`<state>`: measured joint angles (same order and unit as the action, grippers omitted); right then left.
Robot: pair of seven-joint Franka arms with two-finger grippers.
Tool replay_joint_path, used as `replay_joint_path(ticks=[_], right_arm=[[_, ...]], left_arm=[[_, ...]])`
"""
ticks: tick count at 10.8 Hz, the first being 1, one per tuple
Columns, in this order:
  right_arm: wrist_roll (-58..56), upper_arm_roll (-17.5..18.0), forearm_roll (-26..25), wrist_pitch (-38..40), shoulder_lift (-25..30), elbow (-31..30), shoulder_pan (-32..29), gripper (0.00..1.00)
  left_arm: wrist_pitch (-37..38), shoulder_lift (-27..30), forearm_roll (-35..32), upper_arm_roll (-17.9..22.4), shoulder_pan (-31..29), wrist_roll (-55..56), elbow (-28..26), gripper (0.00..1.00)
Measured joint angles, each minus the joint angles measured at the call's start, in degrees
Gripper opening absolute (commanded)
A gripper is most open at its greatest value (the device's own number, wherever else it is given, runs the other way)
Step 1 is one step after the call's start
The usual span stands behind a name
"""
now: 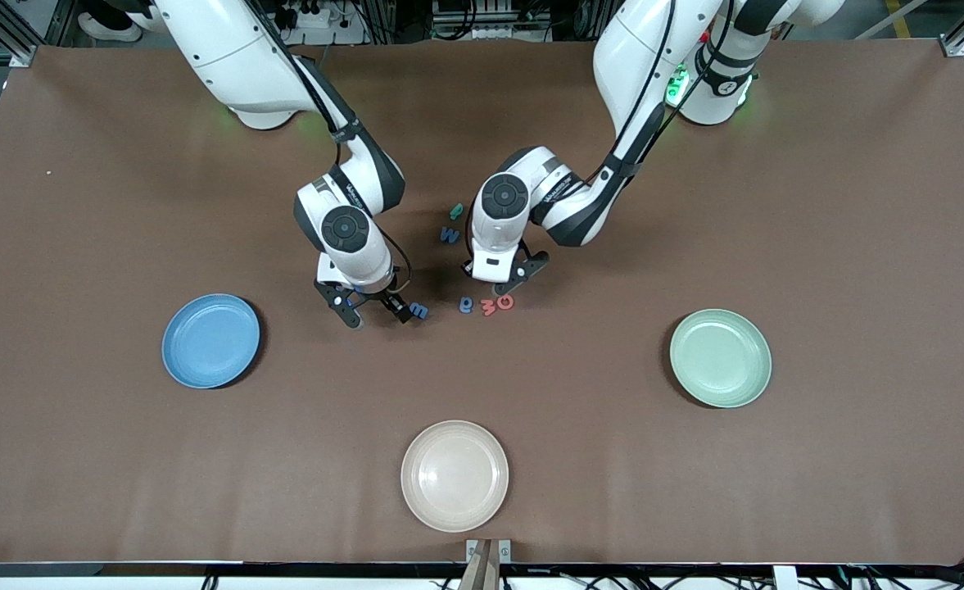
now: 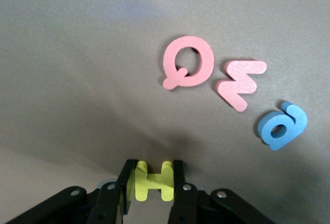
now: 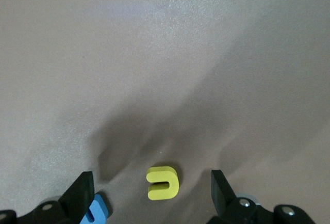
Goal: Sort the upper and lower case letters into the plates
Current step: 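Grasp the yellow H with the left gripper while the right gripper lowers, then carry the H onto the green plate while the right gripper grasps the u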
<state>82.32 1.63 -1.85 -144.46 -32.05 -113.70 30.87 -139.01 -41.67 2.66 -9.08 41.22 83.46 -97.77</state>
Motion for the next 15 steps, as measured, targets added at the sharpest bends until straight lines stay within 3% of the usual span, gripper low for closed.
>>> replay_joint_path(ticks=[4, 8, 11, 14, 15], right_arm=[[0.3, 0.0, -0.1, 0.0, 0.0, -0.6, 0.7, 1.00], [0.3, -0.1, -0.2, 0.0, 0.1, -0.8, 0.7, 1.00], [0.3, -0.5, -1.6, -0.2, 0.1, -2.0, 0.6, 1.00], [0.3, -0.5, -1.7, -0.2, 0.2, -2.0, 0.6, 1.00], [0.3, -0.5, -1.7, -0.2, 0.2, -2.0, 0.6, 1.00]], left_arm=[[2.5, 4.1, -0.1, 1.7, -3.9, -8.5, 1.1, 0.00], [11.7, 12.8, -0.2, 2.0, -18.3, -33.7, 1.3, 0.00], [12.3, 12.9, -0.2, 2.0, -28.5, -52.6, 0.4, 0.00], [12.3, 11.2, -0.2, 2.0, -34.5, -64.6, -0.2, 0.00], [12.2, 10.7, -0.2, 2.0, -36.4, -68.5, -0.3, 0.12]])
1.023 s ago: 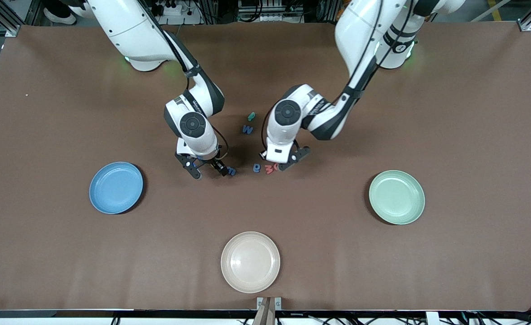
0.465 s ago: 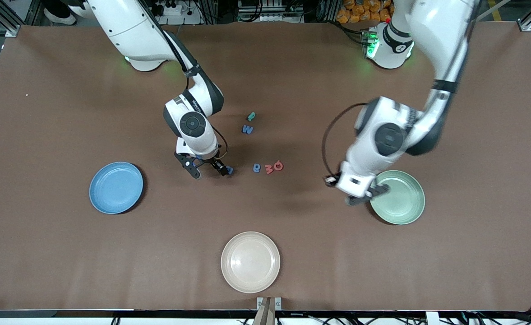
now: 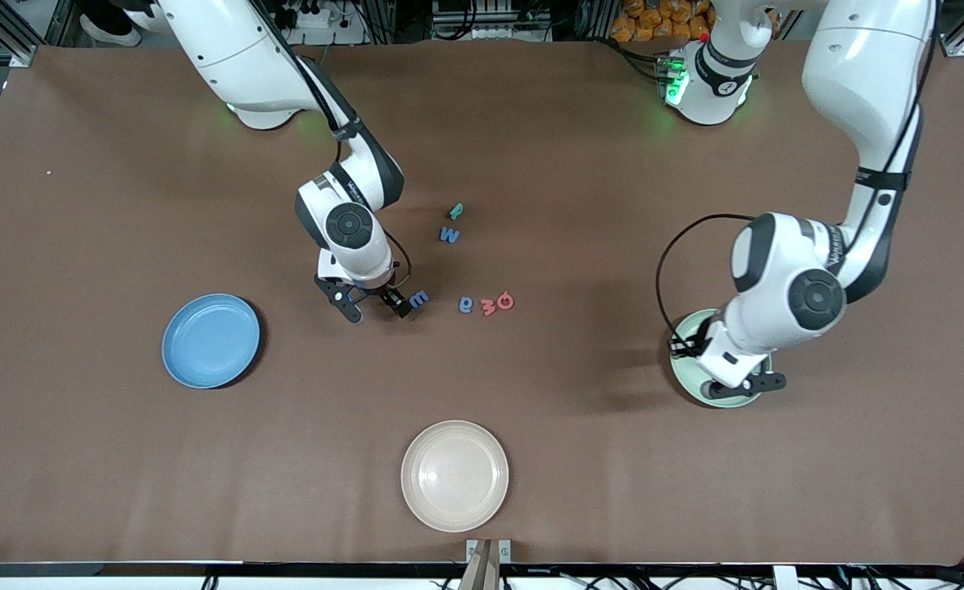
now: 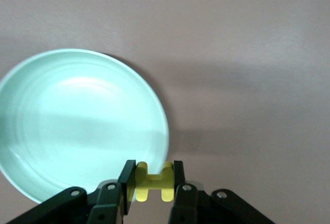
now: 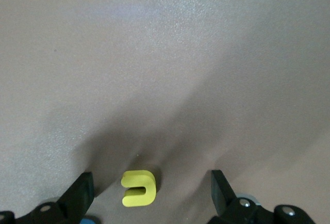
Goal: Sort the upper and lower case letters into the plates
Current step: 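Carry the H onto the green plate while the right gripper grasps the u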
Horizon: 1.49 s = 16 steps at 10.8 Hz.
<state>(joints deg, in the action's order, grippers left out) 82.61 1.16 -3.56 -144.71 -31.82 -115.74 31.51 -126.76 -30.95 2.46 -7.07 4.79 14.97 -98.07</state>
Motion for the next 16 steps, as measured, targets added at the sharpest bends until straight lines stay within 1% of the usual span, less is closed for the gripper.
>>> replay_joint_path(ticks=[1, 2, 3, 4, 6, 7, 8, 9, 10, 11, 14, 15, 16], right_arm=[[0.0, 0.0, 0.0, 0.0, 0.1, 0.0, 0.0, 1.00], [0.0, 0.0, 0.0, 0.0, 0.3, 0.0, 0.0, 1.00], [0.0, 0.0, 0.0, 0.0, 0.8, 0.0, 0.0, 1.00], [0.0, 0.0, 0.0, 0.0, 1.3, 0.0, 0.0, 1.00], [0.0, 0.0, 0.0, 0.0, 1.7, 0.0, 0.0, 1.00], [0.0, -0.1, 0.0, 0.0, 1.7, -0.1, 0.0, 0.89], [0.0, 0.0, 0.0, 0.0, 1.7, -0.3, 0.0, 0.52], [0.0, 0.0, -0.1, 0.0, 1.7, -0.5, 0.0, 0.22], [0.0, 0.1, -0.1, 0.0, 1.7, -0.5, 0.1, 0.05], [0.0, 0.1, -0.1, 0.0, 1.7, -0.5, 0.2, 0.00], [0.0, 0.1, -0.1, -0.1, 1.7, -0.9, 0.3, 0.00], [0.0, 0.1, -0.4, -0.1, 1.7, -0.9, 0.3, 0.00], [0.0, 0.1, -0.7, -0.1, 1.7, -0.9, 0.3, 0.00]], left_arm=[[0.0, -0.6, 0.0, 0.0, -2.0, -3.8, 0.0, 0.28], [0.0, -1.4, 0.0, 0.0, -4.2, -7.4, -0.1, 0.52], [-0.1, -2.2, 0.0, 0.0, -5.9, -10.0, -0.1, 0.86], [-0.1, -2.7, 0.0, -0.1, -6.5, -11.0, -0.1, 1.00], [-0.1, -2.8, 0.0, -0.8, -6.0, -11.0, 0.0, 1.00], [-0.1, -2.7, 0.0, -1.2, -5.5, -10.9, 0.1, 1.00], [-0.2, -2.6, 0.0, -1.5, -4.7, -10.8, 0.2, 1.00], [-0.2, -2.4, 0.0, -1.7, -3.7, -9.9, 0.4, 1.00], [-0.2, -2.1, 0.0, -1.7, -2.4, -7.8, 0.5, 1.00], [-0.2, -1.9, 0.0, -1.8, -0.7, -4.8, 0.5, 1.00], [0.0, -1.1, 0.0, -1.9, 5.0, 6.9, 0.5, 1.00], [0.2, -0.8, 0.0, -2.4, 6.3, 12.3, 0.5, 1.00], [0.5, -0.6, 0.0, -3.8, 6.9, 17.9, 0.5, 1.00]])
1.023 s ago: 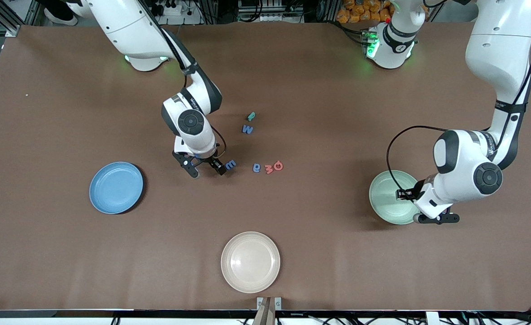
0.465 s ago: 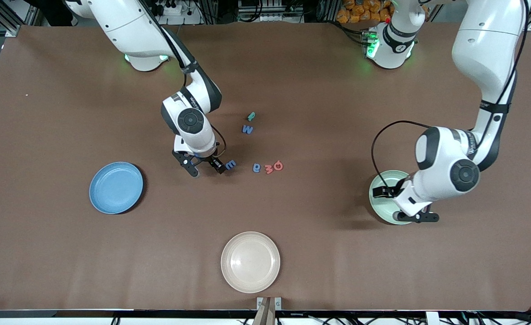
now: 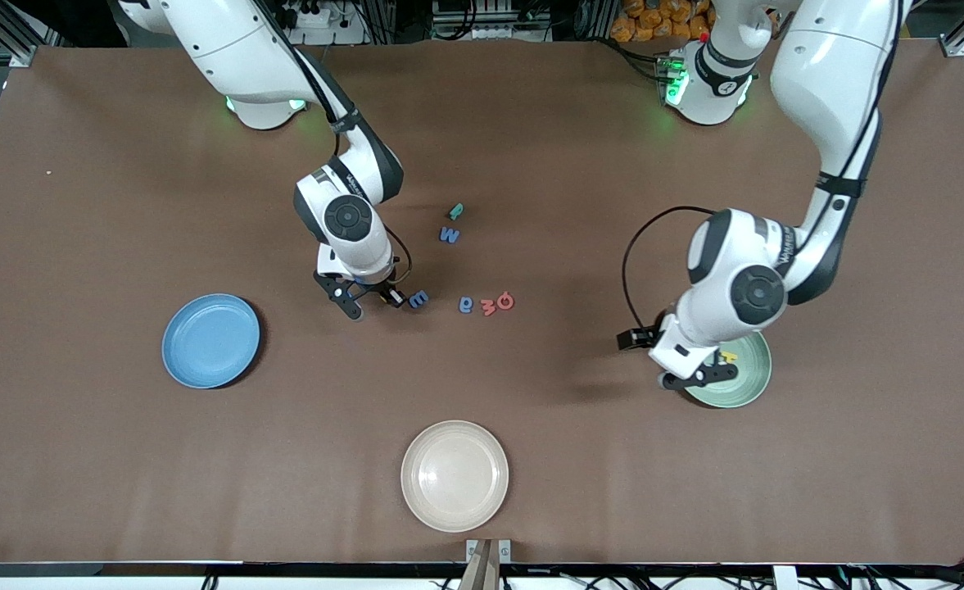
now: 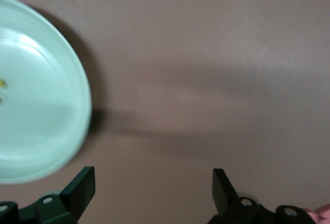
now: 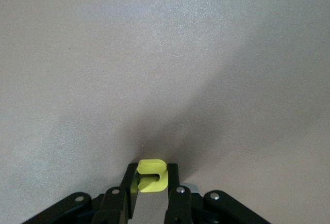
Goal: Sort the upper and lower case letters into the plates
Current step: 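Carry the H onto the green plate while the right gripper grasps the u, then carry the yellow u to the blue plate while the left gripper reaches the Q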
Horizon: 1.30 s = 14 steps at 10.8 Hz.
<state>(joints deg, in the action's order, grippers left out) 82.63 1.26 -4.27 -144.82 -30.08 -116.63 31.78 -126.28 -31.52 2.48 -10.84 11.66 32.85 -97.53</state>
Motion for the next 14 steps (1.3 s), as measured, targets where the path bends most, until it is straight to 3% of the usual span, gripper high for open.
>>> replay_joint_path(ticks=[2, 4, 8, 10, 14], right_arm=[[0.0, -0.2, -0.4, -0.3, 0.0, 0.0, 0.0, 0.00], [-1.0, -1.4, -2.5, -0.3, 1.1, 0.2, -0.8, 0.00], [-16.8, -3.3, -3.6, 4.9, 4.9, 0.2, -10.0, 0.00], [-25.5, -8.4, -5.2, 7.5, 4.9, 0.0, -11.7, 0.00], [-39.2, -19.2, -7.1, 10.1, 4.9, 0.8, -11.8, 0.00]], left_arm=[[0.4, 0.0, 0.0, -3.3, 1.6, 7.3, 0.0, 1.00], [0.5, -0.1, 0.0, -3.5, 5.7, 10.9, -0.2, 1.00], [0.5, -0.8, -1.4, -3.4, 10.8, 29.3, -0.4, 1.00], [-0.5, -2.1, -6.3, -3.4, 13.2, 41.3, -0.4, 1.00], [-4.4, -6.6, -7.4, -3.3, 17.4, 55.1, 1.0, 1.00]])
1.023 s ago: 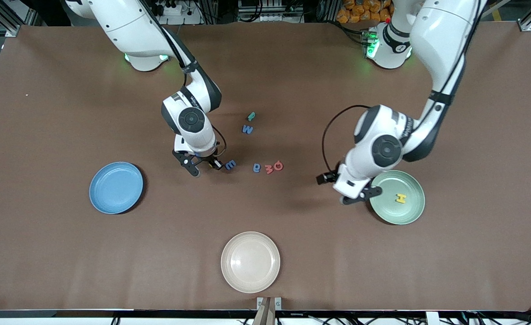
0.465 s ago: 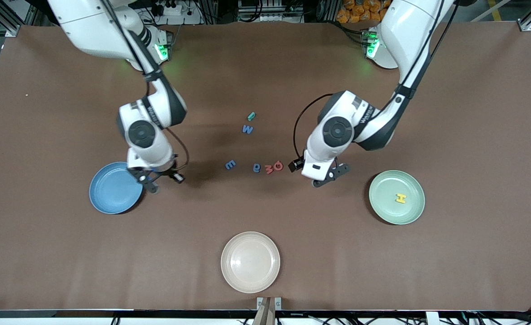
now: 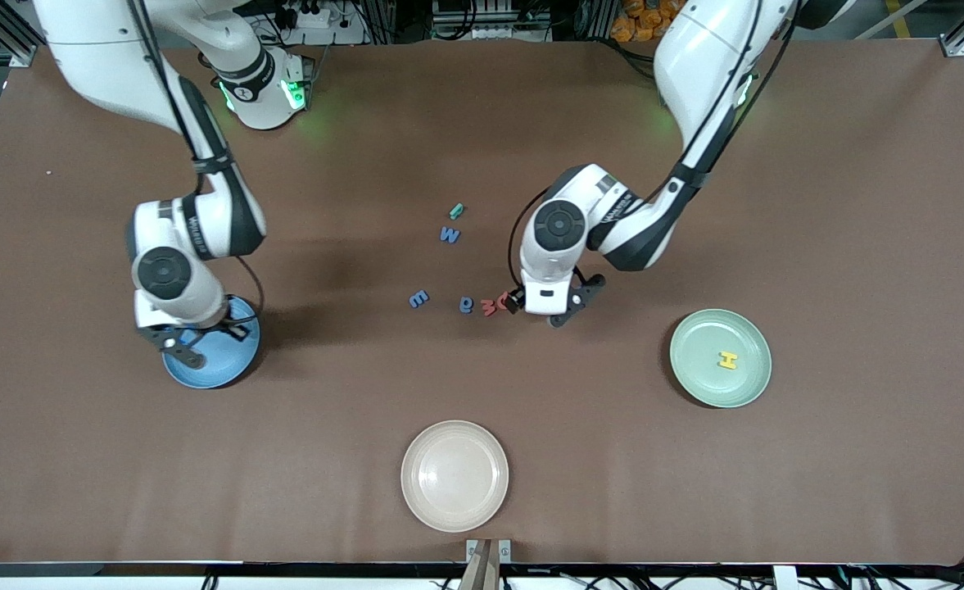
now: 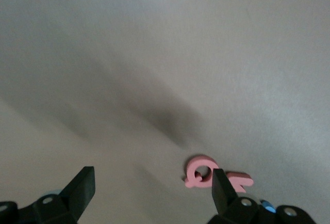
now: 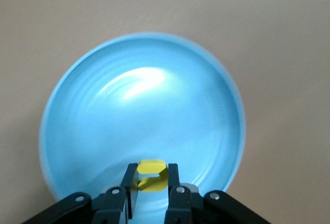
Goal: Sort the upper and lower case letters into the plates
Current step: 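Carry the yellow u to the blue plate while the left gripper reaches the Q, then release the u on the blue plate while the left gripper grasps the Q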
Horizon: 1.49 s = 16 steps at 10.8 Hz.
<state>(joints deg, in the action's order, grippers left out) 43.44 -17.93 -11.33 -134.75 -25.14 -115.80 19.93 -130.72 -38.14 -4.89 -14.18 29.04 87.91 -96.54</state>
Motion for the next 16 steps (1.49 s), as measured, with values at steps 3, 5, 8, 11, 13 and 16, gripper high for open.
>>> replay_joint_path(ticks=[3, 5, 8, 11, 13, 16], right_arm=[[-3.1, -2.1, -0.1, -1.1, -0.1, 1.6, -1.7, 0.99], [-3.5, -2.1, -0.1, -1.5, -0.4, 1.9, -2.2, 1.00], [-3.5, -2.0, -0.1, 5.2, -0.7, 2.2, -2.2, 1.00], [-3.5, -1.9, -0.1, 8.3, -0.7, 2.6, -2.1, 1.00], [-3.5, -1.8, -0.1, 8.3, -0.7, 2.7, -2.1, 1.00], [-3.6, -1.8, -0.1, 8.6, -0.7, 2.7, -2.1, 1.00]], left_arm=[[-1.2, -2.4, 0.0, 0.1, 1.7, 2.6, 2.1, 1.00], [-3.4, -3.1, 0.0, 0.2, 2.0, 3.4, 2.4, 1.00], [-6.5, -3.9, -1.8, 0.5, 2.1, 4.6, 2.4, 1.00], [-6.6, -5.3, -6.6, 0.6, 3.2, 6.2, 2.4, 1.00], [-6.9, -6.1, -7.3, 0.7, 3.9, 6.5, 2.5, 1.00], [-7.0, -6.8, -8.0, 1.0, 4.0, 6.5, 3.3, 1.00]])
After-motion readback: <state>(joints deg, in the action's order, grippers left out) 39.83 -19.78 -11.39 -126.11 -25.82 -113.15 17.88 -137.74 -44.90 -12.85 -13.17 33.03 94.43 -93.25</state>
